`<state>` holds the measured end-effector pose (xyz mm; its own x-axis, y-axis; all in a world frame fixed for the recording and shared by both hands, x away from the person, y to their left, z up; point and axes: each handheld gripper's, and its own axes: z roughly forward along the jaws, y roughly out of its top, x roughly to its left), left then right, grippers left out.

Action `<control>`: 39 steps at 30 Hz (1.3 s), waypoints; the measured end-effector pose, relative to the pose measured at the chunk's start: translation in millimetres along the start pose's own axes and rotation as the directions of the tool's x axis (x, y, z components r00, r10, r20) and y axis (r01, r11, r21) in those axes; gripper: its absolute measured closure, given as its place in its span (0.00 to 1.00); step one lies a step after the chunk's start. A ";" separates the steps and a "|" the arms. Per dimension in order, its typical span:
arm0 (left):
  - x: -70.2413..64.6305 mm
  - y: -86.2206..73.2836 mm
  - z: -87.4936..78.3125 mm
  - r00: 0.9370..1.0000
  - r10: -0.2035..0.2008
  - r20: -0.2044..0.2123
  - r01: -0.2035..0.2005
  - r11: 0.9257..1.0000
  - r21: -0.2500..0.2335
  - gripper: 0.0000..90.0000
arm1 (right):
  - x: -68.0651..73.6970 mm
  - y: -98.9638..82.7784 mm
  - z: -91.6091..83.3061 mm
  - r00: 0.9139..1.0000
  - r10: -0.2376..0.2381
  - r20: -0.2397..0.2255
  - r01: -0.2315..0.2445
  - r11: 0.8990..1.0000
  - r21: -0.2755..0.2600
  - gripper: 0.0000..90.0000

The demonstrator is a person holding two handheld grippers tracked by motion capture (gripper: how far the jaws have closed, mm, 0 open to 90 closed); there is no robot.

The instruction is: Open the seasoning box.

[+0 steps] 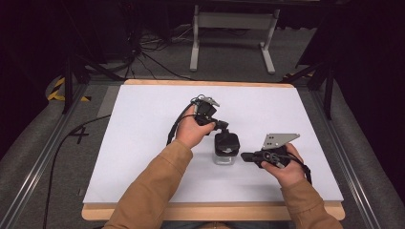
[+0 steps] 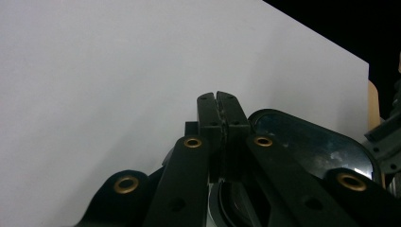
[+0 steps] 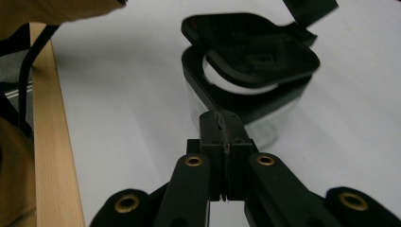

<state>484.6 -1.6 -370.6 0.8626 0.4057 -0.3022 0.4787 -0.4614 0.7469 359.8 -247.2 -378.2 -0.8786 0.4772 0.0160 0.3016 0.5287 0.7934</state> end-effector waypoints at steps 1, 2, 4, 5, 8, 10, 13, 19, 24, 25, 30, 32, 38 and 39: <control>0.0 0.0 0.1 1.000 -0.002 0.000 0.002 1.000 0.000 1.00 | 1.5 1.7 2.8 1.000 0.000 0.001 0.000 1.000 -0.010 1.00; 0.1 0.0 0.2 1.000 -0.004 0.001 0.004 1.000 0.000 1.00 | 2.3 2.9 4.9 1.000 -0.001 0.002 0.001 1.000 -0.018 1.00; 0.3 0.1 0.2 1.000 -0.003 0.000 0.003 1.000 0.001 1.00 | 3.2 4.3 7.7 1.000 -0.005 0.006 0.005 1.000 -0.027 1.00; 0.3 0.1 0.3 1.000 -0.004 0.000 0.004 1.000 0.001 1.00 | 4.2 5.6 11.2 1.000 -0.008 0.013 0.008 0.999 -0.040 1.00; 0.7 -0.4 0.5 1.000 -0.006 0.001 0.006 1.000 -0.004 1.00 | 5.7 8.6 18.0 1.000 -0.004 0.017 0.005 0.997 -0.071 1.00; 0.7 -0.5 0.6 1.000 -0.006 0.001 0.006 1.000 -0.005 1.00 | 6.0 9.5 18.1 1.000 -0.006 0.021 0.007 0.997 -0.076 1.00; 1.0 -0.6 0.5 1.000 -0.005 -0.002 0.005 1.000 -0.003 1.00 | 6.4 10.7 17.2 0.999 -0.003 0.035 0.006 0.996 -0.087 1.00; -2.7 -1.1 -3.6 0.999 0.017 -0.036 -0.017 1.000 0.006 0.99 | 5.3 12.8 14.3 0.999 0.003 0.041 0.002 0.994 -0.113 1.00; -12.0 -2.6 -27.2 0.998 0.032 -0.050 -0.034 0.999 -0.042 0.99 | 3.3 17.1 12.0 0.999 -0.002 0.050 0.009 0.990 -0.140 1.00; -14.4 -3.3 -31.8 0.998 0.031 -0.051 -0.034 0.998 -0.045 0.99 | 2.8 19.2 11.3 0.999 -0.005 0.052 0.013 0.988 -0.153 1.00; -32.0 -16.4 -61.3 0.998 0.041 -0.050 -0.046 0.994 -0.098 0.99 | 0.7 25.3 9.8 0.997 -0.013 0.072 0.026 0.982 -0.185 1.00; -40.4 -24.9 -71.4 0.998 0.047 -0.036 -0.051 0.993 -0.109 0.99 | -0.4 28.0 9.6 0.996 -0.010 0.085 0.027 0.979 -0.204 1.00; -56.7 -37.6 -68.2 0.998 0.061 0.001 -0.061 0.994 -0.086 0.99 | -3.8 31.3 10.6 0.994 -0.003 0.105 0.027 0.973 -0.230 1.00; -57.7 -37.5 -64.2 0.998 0.061 0.006 -0.060 0.995 -0.080 0.99 | -4.2 31.0 10.6 0.994 -0.001 0.107 0.025 0.973 -0.230 1.00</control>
<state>406.4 42.9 -343.2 0.8913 0.3716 -0.2597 0.4111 -0.4208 0.8087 376.7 -225.3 -360.1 -0.8340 0.5495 -0.0499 0.1858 0.3648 0.9123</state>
